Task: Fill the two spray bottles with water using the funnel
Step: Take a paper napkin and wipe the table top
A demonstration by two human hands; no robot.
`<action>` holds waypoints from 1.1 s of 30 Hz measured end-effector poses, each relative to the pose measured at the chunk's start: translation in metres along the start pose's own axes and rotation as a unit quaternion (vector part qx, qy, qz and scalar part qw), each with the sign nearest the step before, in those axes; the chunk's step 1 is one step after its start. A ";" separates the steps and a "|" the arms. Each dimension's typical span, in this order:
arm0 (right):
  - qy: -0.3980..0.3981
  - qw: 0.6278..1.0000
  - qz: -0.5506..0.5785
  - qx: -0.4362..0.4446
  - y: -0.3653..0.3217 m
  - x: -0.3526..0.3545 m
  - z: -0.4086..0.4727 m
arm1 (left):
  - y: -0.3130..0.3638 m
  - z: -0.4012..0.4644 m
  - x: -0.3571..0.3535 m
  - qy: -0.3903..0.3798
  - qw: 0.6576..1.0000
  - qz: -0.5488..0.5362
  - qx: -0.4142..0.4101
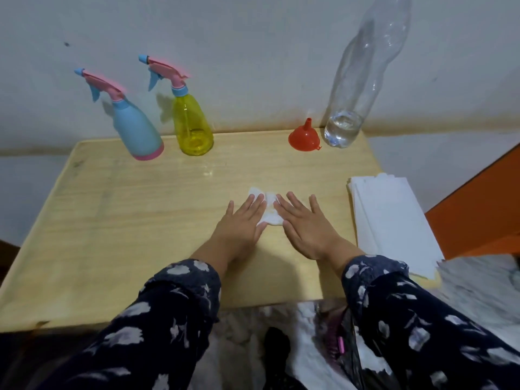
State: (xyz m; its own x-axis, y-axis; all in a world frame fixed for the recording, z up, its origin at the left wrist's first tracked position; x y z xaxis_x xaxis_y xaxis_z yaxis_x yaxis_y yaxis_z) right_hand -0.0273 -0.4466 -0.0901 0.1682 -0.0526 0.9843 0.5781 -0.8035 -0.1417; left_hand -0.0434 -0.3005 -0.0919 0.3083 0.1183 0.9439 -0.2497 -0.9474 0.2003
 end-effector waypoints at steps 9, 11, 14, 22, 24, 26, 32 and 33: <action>-0.013 1.000 -0.010 -0.026 -0.060 -0.023 -0.097 | 0.036 -0.104 -0.033 -0.018 0.999 0.007 -0.033; -0.010 1.000 -0.008 -0.028 -0.071 -0.025 -0.115 | 0.041 -0.121 -0.042 -0.022 0.999 0.010 -0.032; -0.016 0.999 0.001 -0.031 -0.083 -0.023 -0.135 | 0.048 -0.143 -0.052 -0.023 0.999 0.016 -0.033; -0.015 0.999 0.005 -0.045 -0.092 -0.016 -0.186 | 0.079 -0.170 -0.042 -0.020 0.998 0.014 -0.054; 0.018 0.998 0.017 -0.065 -0.081 -0.006 -0.199 | 0.097 -0.164 -0.028 0.001 0.997 0.020 -0.074; 0.069 0.994 0.020 -0.085 -0.064 0.005 -0.213 | 0.120 -0.155 -0.018 0.022 0.994 0.025 -0.099; 0.190 0.970 0.035 -0.146 0.009 0.030 -0.278 | 0.204 -0.128 -0.026 0.039 0.984 -0.002 -0.176; 0.199 0.966 0.045 -0.162 0.022 0.031 -0.291 | 0.220 -0.124 -0.027 0.048 0.980 -0.017 -0.190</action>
State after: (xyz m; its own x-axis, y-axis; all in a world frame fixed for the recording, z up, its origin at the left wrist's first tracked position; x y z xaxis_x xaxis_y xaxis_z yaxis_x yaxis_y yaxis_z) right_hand -0.2412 -0.6384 -0.0323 -0.1500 -0.3031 0.9411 0.2850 -0.9247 -0.2524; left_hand -0.2201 -0.4757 -0.0404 0.2391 0.1918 0.9519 -0.5705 -0.7655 0.2975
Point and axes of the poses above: each hand's wrist, its own z-axis towards the middle knuckle, its own x-axis out of the back of the hand, y = z × x, the point moved 6 cm from there along z, towards the middle knuckle, and after that the axes turned 4 degrees about -z, right-handed, at the moved point
